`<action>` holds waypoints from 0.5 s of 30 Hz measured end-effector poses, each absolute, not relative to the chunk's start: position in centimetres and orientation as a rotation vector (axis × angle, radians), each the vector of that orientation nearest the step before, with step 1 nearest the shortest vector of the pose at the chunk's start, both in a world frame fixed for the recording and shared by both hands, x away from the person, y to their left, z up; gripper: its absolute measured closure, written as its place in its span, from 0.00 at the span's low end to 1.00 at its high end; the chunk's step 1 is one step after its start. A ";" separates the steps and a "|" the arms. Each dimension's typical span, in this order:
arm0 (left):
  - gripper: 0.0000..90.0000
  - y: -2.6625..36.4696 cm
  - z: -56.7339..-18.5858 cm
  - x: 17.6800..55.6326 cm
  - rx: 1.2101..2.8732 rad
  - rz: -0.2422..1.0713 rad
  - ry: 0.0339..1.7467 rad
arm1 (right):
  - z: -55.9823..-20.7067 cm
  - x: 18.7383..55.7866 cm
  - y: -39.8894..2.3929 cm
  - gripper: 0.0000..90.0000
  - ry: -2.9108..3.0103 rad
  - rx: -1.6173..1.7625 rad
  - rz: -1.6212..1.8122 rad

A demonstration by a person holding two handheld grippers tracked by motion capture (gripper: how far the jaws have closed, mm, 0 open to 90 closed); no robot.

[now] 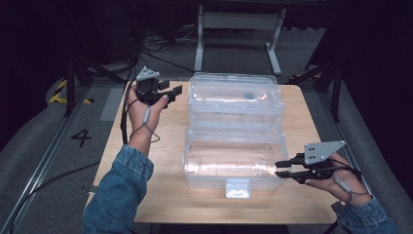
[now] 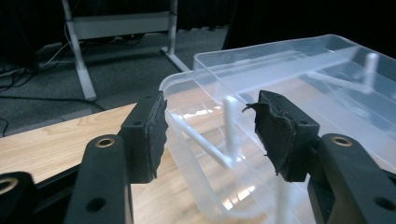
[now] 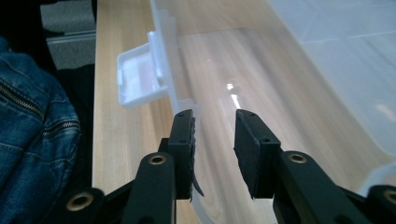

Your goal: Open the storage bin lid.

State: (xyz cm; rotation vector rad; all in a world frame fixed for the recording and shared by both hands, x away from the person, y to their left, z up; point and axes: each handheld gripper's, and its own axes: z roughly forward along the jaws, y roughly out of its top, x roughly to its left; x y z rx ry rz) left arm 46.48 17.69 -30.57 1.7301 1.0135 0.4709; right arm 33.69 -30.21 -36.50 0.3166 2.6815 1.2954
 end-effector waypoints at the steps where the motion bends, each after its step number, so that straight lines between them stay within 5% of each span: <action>1: 0.48 17.9 -30.5 45.8 1.730 0.472 1.011 | -36.4 33.7 -30.4 0.76 2.673 0.326 1.301; 15: 0.38 21.0 -31.4 39.2 1.820 0.541 0.993 | -35.3 35.2 -34.4 0.78 2.519 0.567 1.336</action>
